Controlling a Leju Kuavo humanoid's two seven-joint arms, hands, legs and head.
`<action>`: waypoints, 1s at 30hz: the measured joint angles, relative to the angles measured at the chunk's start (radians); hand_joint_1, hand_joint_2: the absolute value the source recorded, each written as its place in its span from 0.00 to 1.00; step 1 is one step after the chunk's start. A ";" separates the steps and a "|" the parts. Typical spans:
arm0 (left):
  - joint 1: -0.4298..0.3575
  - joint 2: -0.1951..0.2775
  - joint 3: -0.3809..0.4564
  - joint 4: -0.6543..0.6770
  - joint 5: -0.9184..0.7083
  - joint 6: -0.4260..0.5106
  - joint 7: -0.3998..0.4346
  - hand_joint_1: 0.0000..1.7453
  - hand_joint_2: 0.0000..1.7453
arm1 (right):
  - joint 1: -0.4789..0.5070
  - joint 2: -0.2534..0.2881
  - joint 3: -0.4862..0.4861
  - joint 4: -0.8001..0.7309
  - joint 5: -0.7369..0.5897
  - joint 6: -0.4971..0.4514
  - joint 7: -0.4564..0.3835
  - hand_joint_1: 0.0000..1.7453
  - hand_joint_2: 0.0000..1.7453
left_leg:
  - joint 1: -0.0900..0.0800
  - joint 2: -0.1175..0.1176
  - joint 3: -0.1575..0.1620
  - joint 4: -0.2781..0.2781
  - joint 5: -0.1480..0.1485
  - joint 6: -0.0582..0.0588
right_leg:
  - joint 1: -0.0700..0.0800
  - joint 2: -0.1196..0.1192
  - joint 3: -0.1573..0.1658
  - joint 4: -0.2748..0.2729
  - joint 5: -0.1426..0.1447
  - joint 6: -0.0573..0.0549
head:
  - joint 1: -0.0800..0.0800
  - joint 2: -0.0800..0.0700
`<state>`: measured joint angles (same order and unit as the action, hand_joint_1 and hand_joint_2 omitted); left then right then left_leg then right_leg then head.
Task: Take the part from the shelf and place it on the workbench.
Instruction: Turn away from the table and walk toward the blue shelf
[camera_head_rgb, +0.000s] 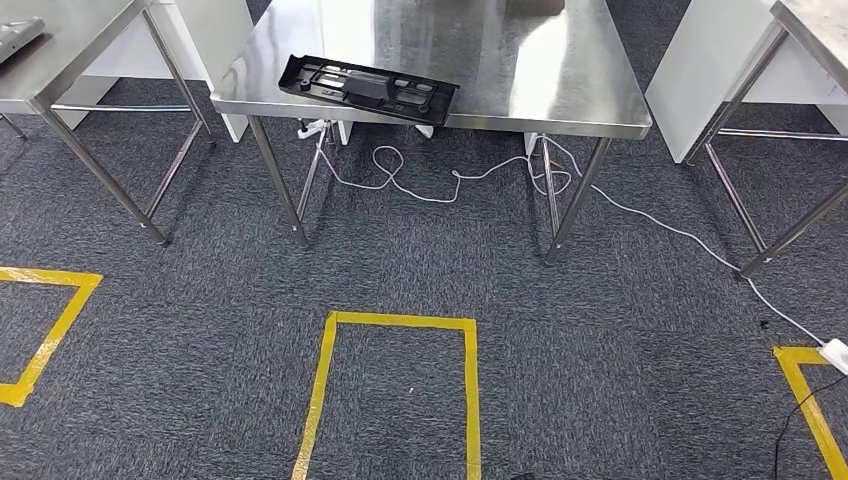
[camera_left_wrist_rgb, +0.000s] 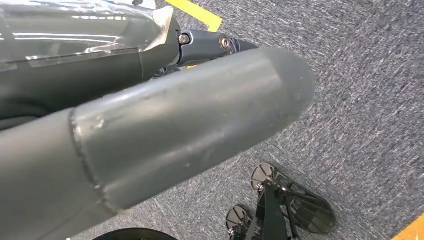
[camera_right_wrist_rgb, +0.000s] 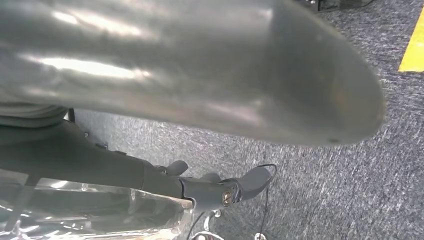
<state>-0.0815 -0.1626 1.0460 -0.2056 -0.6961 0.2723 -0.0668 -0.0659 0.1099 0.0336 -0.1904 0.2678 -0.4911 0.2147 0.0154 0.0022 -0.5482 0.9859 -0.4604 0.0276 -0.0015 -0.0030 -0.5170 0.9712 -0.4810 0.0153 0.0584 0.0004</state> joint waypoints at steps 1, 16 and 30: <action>0.000 0.000 0.000 0.000 -0.001 0.000 0.001 0.00 0.00 | 0.001 0.000 0.000 0.001 0.002 0.000 0.000 0.00 0.00 | 0.000 0.000 -0.002 0.002 0.000 0.000 | -0.001 0.000 -0.001 0.000 0.001 -0.001 | 0.000 0.000; 0.010 -0.009 0.000 0.001 -0.005 0.000 0.006 0.00 0.00 | 0.010 -0.014 0.000 0.004 0.021 -0.004 0.003 0.00 0.00 | 0.028 -0.032 -0.025 -0.027 0.046 -0.011 | -0.043 0.005 -0.045 0.156 -0.088 0.061 | 0.002 0.000; 0.017 -0.009 0.000 0.002 -0.010 0.002 0.010 0.00 0.00 | 0.016 -0.012 0.000 0.007 0.026 -0.014 0.012 0.00 0.00 | 0.016 -0.004 -0.156 0.294 -0.106 -0.023 | -0.001 -0.040 0.010 0.028 -0.035 -0.012 | -0.004 0.000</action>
<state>-0.0643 -0.1713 1.0464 -0.2038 -0.7058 0.2747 -0.0568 -0.0500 0.0975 0.0340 -0.1839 0.2937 -0.5047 0.2264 0.0316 -0.0017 -0.7047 1.2796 -0.5666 0.0044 -0.0024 -0.0430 -0.5071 0.9990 -0.5158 0.0034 0.0545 0.0004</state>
